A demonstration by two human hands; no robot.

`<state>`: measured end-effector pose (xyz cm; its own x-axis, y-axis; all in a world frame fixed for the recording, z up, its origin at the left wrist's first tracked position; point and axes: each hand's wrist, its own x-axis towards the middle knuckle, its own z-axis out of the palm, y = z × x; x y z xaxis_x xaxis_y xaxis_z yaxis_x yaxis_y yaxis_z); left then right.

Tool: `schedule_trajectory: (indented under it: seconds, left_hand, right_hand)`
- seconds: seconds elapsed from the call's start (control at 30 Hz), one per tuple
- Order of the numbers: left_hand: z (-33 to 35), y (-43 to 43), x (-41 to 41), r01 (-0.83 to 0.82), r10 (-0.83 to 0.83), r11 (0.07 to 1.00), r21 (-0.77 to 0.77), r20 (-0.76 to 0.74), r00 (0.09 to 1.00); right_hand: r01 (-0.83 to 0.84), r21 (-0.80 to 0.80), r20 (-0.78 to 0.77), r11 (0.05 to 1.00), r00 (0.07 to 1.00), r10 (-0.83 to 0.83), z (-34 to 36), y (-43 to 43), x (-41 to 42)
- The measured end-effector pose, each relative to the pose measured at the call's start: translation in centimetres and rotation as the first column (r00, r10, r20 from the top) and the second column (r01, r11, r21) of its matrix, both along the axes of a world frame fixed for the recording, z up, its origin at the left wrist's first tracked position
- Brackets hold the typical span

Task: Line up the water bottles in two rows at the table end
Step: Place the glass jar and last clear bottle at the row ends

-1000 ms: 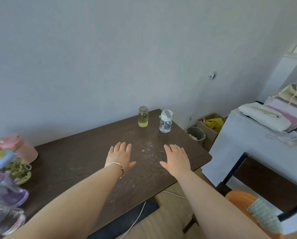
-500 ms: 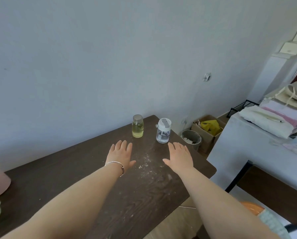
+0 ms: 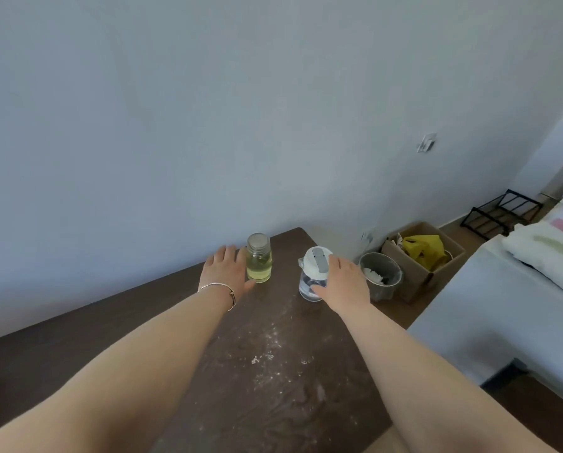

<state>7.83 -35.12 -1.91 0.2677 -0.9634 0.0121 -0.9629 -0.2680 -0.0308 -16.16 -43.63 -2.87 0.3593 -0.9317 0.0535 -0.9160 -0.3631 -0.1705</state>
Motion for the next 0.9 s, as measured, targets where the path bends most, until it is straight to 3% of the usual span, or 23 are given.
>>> schedule_trajectory:
  seconds: [0.3, 0.43, 0.67, 0.9]
  left_hand:
    - [-2.9, -10.8, 1.3, -0.086, 0.09, 0.995, 0.049, -0.109, 0.99]
    - [-5.0, -13.2, 1.6, -0.138, 0.16, 0.984, 0.109, -0.221, 0.962]
    - [-6.3, -14.1, 1.5, -0.27, 0.25, 0.962, 0.033, -0.501, 0.829]
    - [-5.7, -12.2, 1.3, -0.275, 0.234, 0.962, 0.006, -0.54, 0.808]
  right_hand:
    - [0.027, 0.197, -0.008, 0.98, 1.0, -0.026, -4.3, -7.9, 2.0]
    - [0.022, 0.199, 0.065, 0.98, 0.997, -0.036, -5.8, -9.0, 2.2]
    - [0.032, 0.178, 0.167, 0.984, 0.984, -0.062, -7.1, -9.2, 2.3]
    - [0.004, 0.196, 0.255, 0.981, 0.965, -0.055, -7.3, -8.8, 1.9]
